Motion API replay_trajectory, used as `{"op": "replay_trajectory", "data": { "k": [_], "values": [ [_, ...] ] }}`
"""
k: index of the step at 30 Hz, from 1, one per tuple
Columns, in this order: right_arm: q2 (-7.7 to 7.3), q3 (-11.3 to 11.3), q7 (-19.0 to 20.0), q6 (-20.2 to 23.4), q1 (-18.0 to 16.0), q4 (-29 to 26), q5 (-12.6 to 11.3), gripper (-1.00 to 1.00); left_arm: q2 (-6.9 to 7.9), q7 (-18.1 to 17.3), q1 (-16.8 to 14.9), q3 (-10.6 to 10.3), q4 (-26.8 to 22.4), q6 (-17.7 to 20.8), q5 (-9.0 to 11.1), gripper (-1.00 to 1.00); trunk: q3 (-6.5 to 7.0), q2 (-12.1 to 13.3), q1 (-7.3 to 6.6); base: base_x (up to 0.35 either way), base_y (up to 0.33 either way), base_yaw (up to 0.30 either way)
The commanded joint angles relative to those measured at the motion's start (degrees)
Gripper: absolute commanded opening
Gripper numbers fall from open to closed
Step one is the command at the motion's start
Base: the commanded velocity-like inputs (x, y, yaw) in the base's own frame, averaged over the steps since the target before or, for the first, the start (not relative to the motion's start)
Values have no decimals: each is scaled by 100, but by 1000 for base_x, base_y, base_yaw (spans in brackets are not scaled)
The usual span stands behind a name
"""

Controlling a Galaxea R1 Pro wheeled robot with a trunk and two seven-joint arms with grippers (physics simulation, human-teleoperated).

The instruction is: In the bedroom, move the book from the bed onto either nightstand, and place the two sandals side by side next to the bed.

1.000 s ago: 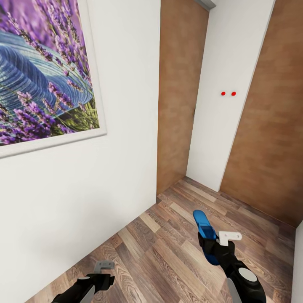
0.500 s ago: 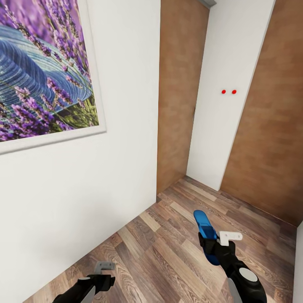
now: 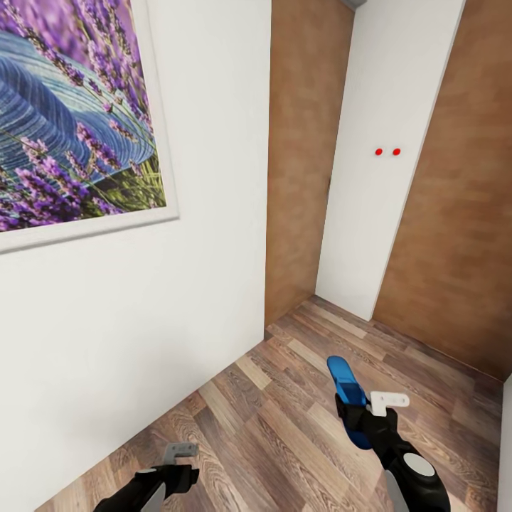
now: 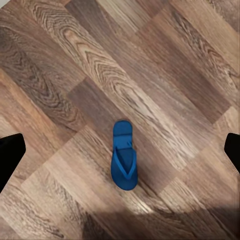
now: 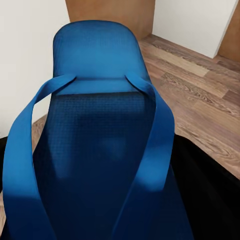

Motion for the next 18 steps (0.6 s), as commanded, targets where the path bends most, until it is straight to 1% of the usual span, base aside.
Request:
{"op": "replay_trajectory", "data": {
  "k": [1, 2, 4, 12, 18],
  "values": [
    [-1, 9, -44, 26, -4, -4, -54, -100, 5, -5, -2, -27, -10, 33, 100, 100, -25, -45, 23, 0, 0, 0],
    [1, 11, -44, 26, -4, 2, -53, -100, 15, -12, -2, -29, -10, 39, 201, 100, -43, -86, 45, 0, 0, 0],
    [3, 11, -44, 26, -4, 8, -55, -100, 15, -13, -2, -31, -9, 42, 278, 100, -79, -166, 89, 0, 0, 0],
    [6, 14, -44, 26, -4, 19, -61, -100, 15, -26, -2, -27, -3, 42, 441, 100, -222, -487, 264, 0, 0, 0],
    [6, 15, -44, 26, -4, 21, -62, -100, 34, -31, 1, -37, -1, 40, 616, 100, -330, -727, 396, 0, 0, 0]
  ]
}}
